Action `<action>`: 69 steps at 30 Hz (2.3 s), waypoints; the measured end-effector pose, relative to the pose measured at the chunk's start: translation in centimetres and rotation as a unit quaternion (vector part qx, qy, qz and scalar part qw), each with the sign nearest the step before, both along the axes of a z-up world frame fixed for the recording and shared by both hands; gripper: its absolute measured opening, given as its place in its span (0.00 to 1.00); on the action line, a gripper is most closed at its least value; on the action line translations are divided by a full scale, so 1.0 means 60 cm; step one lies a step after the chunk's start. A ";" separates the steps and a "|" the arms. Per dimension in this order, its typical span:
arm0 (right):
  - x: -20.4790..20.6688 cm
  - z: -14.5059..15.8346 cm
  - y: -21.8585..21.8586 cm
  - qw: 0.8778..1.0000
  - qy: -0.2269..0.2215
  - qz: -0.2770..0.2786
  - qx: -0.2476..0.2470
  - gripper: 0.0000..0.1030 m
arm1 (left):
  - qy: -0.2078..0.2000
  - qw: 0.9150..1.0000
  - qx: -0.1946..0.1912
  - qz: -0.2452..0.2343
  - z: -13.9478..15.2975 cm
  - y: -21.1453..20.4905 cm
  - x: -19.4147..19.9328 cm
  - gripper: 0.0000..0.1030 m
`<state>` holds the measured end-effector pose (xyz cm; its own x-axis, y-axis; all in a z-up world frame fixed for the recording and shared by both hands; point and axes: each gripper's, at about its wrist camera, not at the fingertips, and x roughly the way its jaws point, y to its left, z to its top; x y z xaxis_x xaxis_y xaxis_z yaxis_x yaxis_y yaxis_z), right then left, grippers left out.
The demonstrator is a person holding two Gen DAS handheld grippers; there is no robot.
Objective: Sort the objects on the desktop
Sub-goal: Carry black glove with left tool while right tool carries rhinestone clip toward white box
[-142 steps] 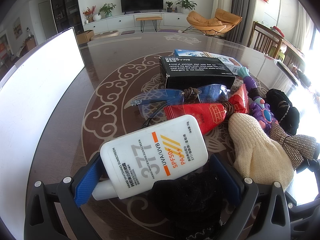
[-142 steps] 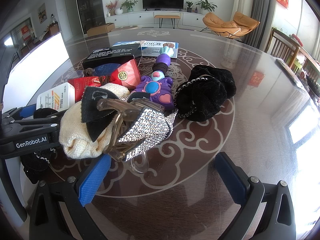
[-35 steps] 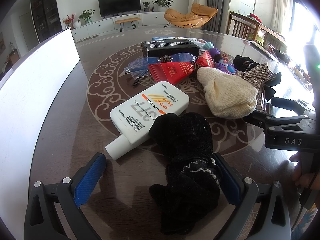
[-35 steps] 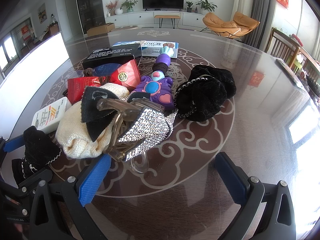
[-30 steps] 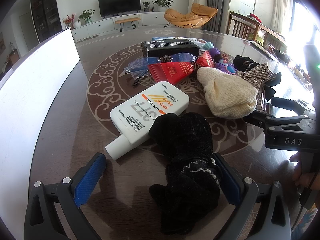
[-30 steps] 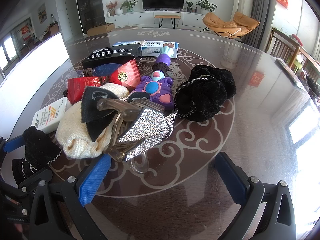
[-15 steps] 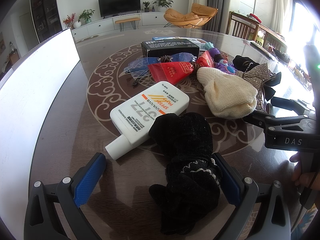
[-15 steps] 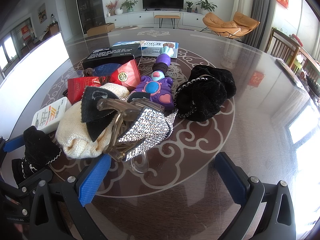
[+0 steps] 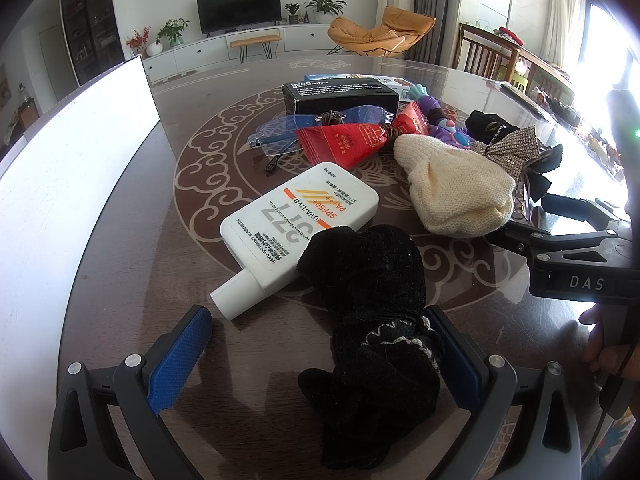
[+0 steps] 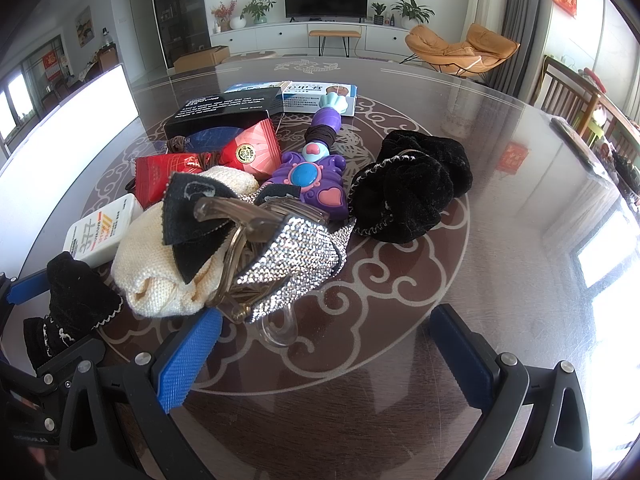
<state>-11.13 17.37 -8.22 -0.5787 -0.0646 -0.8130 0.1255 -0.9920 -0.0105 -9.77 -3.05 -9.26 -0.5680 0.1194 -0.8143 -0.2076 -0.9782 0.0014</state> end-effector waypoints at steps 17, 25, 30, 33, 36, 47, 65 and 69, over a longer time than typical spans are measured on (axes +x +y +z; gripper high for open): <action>0.000 0.000 0.000 1.000 0.000 0.000 0.000 1.00 | -0.021 0.990 0.135 -0.029 0.049 -0.065 0.015 1.00; -0.004 0.007 0.007 0.999 -0.038 0.030 -0.009 1.00 | -0.016 0.989 0.068 -0.133 0.020 0.019 0.044 0.83; 0.025 0.035 0.066 0.997 -0.054 0.030 -0.055 1.00 | -0.005 0.992 0.053 -0.119 0.021 0.026 0.032 0.55; 0.043 0.039 0.083 0.997 -0.053 0.050 -0.025 1.00 | -0.005 0.991 0.060 -0.119 0.023 0.033 0.029 0.38; 0.044 0.047 0.090 0.994 -0.075 0.067 -0.051 1.00 | 0.008 0.991 0.074 -0.107 0.029 0.027 0.044 0.38; -0.028 0.049 0.011 0.981 -0.055 -0.001 -0.188 1.00 | 0.014 0.993 0.111 -0.048 0.059 -0.060 0.106 0.38; 0.030 0.099 0.132 0.972 -0.065 -0.037 -0.224 0.49 | 0.061 0.984 0.165 -0.039 0.139 -0.102 0.177 0.38; 0.065 0.161 0.080 0.985 -0.015 0.029 -0.167 0.49 | 0.085 0.977 0.198 -0.002 0.183 -0.162 0.203 0.38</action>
<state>-7.25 22.17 1.42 -0.5417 -0.3639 -0.7577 0.1772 -0.9306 0.3203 2.41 -12.74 1.72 -0.6901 0.4080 -0.5977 -0.2417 -0.9085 -0.3410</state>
